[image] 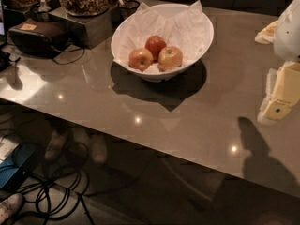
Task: Pick apple from white bowl
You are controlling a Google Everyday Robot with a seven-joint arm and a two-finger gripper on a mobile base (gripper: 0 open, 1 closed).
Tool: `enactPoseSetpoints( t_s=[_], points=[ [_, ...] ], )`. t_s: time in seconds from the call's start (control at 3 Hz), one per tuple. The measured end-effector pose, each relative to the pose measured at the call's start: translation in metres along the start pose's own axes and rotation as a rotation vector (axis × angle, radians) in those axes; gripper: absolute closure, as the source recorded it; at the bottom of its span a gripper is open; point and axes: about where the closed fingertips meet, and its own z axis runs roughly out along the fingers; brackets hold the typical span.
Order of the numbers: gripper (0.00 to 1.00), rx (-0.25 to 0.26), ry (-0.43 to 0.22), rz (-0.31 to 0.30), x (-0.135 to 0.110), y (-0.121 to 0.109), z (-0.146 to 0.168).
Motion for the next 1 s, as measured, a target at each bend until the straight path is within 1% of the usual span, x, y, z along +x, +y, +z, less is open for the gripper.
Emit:
enactPoseSetpoints(
  t_s=[0.33, 0.67, 1.0],
  points=[
    [0.00, 0.000, 0.000, 0.000, 0.000, 0.000, 0.000],
    [0.00, -0.008, 0.023, -0.023, -0.019, -0.014, 0.006],
    [0.00, -0.052, 0.047, -0.057, -0.045, -0.035, 0.018]
  ],
)
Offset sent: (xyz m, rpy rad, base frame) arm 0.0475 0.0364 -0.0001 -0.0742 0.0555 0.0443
